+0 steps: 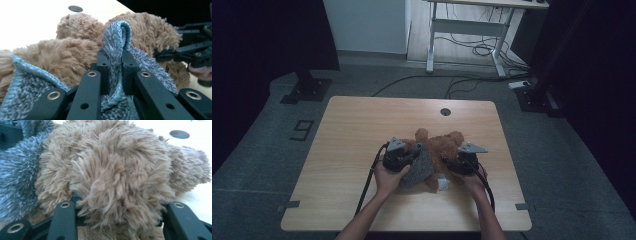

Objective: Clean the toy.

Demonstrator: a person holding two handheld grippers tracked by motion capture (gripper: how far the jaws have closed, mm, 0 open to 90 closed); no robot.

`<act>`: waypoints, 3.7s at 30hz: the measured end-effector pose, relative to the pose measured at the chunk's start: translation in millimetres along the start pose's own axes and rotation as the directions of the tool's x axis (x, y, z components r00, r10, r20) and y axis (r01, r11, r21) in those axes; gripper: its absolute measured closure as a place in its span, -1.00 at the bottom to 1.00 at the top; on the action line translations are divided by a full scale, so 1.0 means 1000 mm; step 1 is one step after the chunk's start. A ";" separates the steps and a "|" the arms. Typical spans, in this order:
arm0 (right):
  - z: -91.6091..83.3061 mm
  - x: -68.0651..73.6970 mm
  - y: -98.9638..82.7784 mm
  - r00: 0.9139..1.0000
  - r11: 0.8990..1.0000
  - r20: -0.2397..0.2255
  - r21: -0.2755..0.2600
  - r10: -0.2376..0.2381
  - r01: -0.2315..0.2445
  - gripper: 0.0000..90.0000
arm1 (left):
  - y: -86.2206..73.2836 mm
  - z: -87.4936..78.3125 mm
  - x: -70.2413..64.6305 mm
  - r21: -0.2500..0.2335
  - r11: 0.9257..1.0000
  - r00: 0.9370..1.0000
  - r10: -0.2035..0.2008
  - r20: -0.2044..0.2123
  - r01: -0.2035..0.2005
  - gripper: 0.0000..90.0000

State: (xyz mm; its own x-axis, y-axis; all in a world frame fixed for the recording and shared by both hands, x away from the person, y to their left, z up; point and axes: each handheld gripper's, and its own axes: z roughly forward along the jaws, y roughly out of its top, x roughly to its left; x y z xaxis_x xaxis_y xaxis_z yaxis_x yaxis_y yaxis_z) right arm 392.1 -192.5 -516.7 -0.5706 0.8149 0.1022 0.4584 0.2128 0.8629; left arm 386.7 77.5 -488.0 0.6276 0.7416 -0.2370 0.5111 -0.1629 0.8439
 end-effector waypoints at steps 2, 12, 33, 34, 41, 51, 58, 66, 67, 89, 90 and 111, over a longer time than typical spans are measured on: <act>0.005 -0.005 0.001 1.000 1.000 0.019 -0.017 0.010 -0.010 0.09 | 0.006 0.006 0.002 0.006 1.000 1.000 -0.015 -0.004 0.015 0.77; -0.011 0.003 -0.018 0.999 0.998 -0.042 -0.064 -0.030 0.028 0.10 | 0.039 -0.005 -0.022 0.007 0.999 0.990 -0.045 0.137 0.045 0.77; -0.025 0.035 -0.047 0.989 0.987 0.026 -0.071 -0.146 0.147 0.09 | 0.047 0.034 -0.044 0.127 0.990 0.998 0.062 0.004 -0.062 0.77; -0.025 0.035 -0.047 0.990 0.987 0.030 -0.073 -0.141 0.142 0.09 | 0.046 0.027 -0.036 0.131 0.989 0.998 0.065 -0.008 -0.063 0.76; -0.024 0.032 -0.047 0.993 0.990 0.012 -0.083 -0.113 0.114 0.09 | 0.023 -0.029 0.027 0.086 0.995 0.998 -0.054 -0.044 0.057 0.77; -0.024 0.031 -0.047 0.994 0.991 0.005 -0.088 -0.105 0.105 0.09 | -0.007 -0.063 0.083 0.120 0.978 0.974 -0.151 -0.168 0.172 0.78; -0.023 0.029 -0.047 0.995 0.991 -0.002 -0.092 -0.097 0.096 0.09 | 0.022 -0.072 0.054 0.015 0.992 0.991 -0.123 -0.053 0.124 0.78; -0.023 0.029 -0.047 0.995 0.991 0.000 -0.091 -0.096 0.096 0.09 | 0.073 -0.013 -0.047 0.049 0.996 0.993 0.067 0.101 -0.073 0.78; -0.023 0.029 -0.047 0.995 0.991 0.000 -0.092 -0.098 0.097 0.09 | 0.077 0.001 -0.061 0.063 0.994 0.989 0.085 0.118 -0.093 0.78; -0.023 0.029 -0.048 0.995 0.990 -0.002 -0.092 -0.103 0.103 0.08 | 0.029 -0.026 0.032 0.096 0.995 0.994 0.033 -0.101 -0.024 0.77; -0.023 0.030 -0.048 0.995 0.991 -0.003 -0.094 -0.100 0.100 0.08 | 0.026 -0.031 0.037 0.085 0.996 0.995 0.014 -0.098 -0.006 0.77; -0.023 0.025 -0.048 0.998 0.993 -0.014 -0.097 -0.068 0.067 0.08 | 0.044 -0.056 0.030 0.054 0.997 0.988 0.055 -0.145 -0.048 0.78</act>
State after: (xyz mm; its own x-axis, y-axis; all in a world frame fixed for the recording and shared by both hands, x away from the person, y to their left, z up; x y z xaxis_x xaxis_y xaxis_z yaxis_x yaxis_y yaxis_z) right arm 339.7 -194.5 -544.5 -0.6101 0.7908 0.0499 0.3511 0.2134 0.9117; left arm 394.9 128.8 -430.5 0.5629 0.8181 -0.1175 0.5113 -0.2330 0.8272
